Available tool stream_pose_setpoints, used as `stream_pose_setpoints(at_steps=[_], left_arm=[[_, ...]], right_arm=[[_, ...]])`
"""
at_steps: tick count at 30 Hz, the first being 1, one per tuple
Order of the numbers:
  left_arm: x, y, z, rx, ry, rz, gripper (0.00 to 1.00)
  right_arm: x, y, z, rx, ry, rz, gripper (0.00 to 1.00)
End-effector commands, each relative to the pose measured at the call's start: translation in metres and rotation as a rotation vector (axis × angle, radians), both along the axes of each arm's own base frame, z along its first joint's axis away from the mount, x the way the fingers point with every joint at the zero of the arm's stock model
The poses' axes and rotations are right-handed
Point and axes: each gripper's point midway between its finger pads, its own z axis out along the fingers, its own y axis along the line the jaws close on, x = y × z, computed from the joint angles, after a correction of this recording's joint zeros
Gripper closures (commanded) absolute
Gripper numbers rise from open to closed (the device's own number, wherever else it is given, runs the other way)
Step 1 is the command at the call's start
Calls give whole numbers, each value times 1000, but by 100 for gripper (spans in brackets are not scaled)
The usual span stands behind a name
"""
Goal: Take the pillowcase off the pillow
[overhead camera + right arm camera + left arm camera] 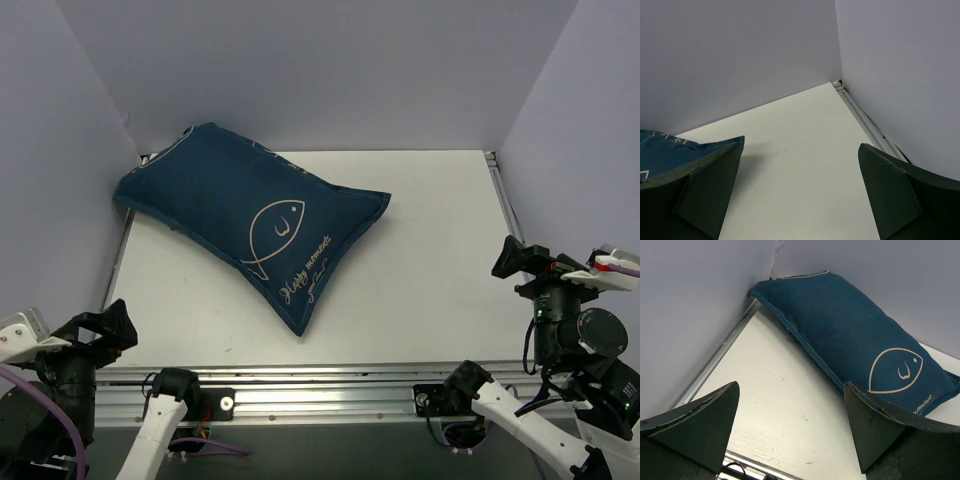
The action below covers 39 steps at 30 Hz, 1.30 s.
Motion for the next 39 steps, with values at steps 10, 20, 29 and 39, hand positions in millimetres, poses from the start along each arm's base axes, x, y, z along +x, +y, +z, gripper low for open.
stream_pose_setpoints(at_steps=[10, 20, 29, 39], left_arm=[[37, -23, -15, -12, 84, -90, 6], [88, -66, -62, -118, 264, -228, 6], [192, -131, -106, -287, 382, -400, 6], [248, -150, -180, -405, 490, -356, 6]], right_arm=[[41, 66, -15, -26, 75, 187, 0], [96, 213, -69, -42, 225, 661, 0], [180, 323, -134, -95, 413, 905, 0], [232, 372, -240, -94, 564, 999, 16]])
